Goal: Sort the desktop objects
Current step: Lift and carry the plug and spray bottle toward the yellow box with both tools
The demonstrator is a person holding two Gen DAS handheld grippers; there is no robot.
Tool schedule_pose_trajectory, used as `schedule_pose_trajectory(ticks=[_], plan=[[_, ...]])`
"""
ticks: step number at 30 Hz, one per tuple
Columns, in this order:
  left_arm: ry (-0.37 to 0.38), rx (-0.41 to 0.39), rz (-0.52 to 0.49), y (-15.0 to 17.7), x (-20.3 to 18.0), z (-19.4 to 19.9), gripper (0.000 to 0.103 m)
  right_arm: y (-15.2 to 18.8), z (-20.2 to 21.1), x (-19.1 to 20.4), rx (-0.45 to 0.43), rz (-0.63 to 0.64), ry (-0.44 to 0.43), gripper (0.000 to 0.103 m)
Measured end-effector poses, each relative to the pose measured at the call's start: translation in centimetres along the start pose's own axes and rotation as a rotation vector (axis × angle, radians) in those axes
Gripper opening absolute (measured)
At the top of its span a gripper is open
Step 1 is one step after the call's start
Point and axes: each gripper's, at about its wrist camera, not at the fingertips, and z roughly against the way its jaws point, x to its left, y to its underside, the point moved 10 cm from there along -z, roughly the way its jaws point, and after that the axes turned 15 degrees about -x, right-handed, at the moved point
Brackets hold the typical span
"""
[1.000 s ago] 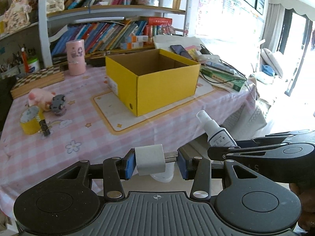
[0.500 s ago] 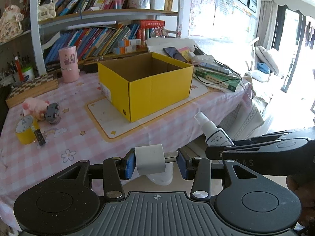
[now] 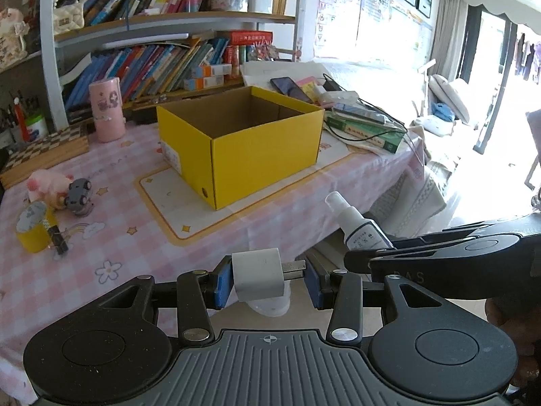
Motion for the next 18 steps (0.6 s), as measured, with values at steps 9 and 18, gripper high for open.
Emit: schedule_pose_trajectory(ticks=[9,18], plan=[[0.024,0.000,0.011,-0.8,-0.3,-2.3,0.042,-0.9,-1.8,-1.6,0.004,-0.026,0.014,0.030],[-0.031,-0.044,0.042,-4.7,1.0,-6.7,0.042,-5.2,-6.3,-3.8,-0.010,-0.029,-0.019,0.030]])
